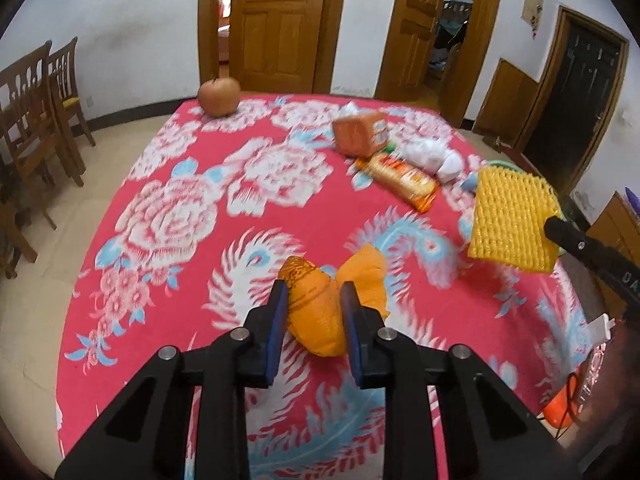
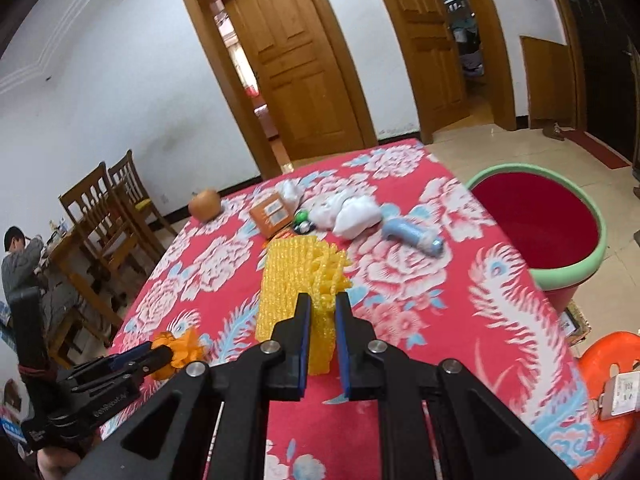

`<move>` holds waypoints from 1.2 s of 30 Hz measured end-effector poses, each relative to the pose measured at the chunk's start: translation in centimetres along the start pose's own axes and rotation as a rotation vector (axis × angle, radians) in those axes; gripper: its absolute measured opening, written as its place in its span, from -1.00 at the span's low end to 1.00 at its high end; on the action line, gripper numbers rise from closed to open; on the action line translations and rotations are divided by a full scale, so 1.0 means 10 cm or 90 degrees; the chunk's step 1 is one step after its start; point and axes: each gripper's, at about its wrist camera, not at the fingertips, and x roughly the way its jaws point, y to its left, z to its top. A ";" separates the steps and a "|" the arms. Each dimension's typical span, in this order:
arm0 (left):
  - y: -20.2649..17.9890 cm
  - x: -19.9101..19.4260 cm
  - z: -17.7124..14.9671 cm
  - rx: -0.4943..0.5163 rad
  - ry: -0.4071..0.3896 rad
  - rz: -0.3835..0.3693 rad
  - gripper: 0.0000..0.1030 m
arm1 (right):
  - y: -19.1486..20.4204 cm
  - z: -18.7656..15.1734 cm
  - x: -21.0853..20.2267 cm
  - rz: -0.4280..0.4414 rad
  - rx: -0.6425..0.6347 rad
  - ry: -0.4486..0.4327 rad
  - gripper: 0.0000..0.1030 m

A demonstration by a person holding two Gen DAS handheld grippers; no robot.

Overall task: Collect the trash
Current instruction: 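Carry the cloth and foam net over the bucket and open the right tool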

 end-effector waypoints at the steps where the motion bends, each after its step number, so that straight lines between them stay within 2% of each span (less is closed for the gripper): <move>1: -0.04 -0.02 0.04 0.004 -0.007 -0.003 -0.49 | -0.02 0.01 -0.02 -0.003 0.003 -0.004 -0.74; 10: -0.41 -0.02 0.44 0.030 -0.042 -0.045 -0.49 | -0.39 0.19 -0.16 -0.040 0.043 -0.038 -0.74; 21: -1.20 0.21 0.90 0.096 -0.053 -0.110 -0.49 | -1.00 0.44 -0.30 -0.108 0.093 -0.077 -0.74; 29: -1.79 0.51 1.13 0.135 -0.042 -0.151 -0.49 | -1.49 0.58 -0.26 -0.157 0.136 -0.087 -0.74; 36: -2.25 0.89 1.21 0.164 -0.013 -0.177 -0.49 | -1.90 0.55 -0.05 -0.177 0.199 -0.060 -0.72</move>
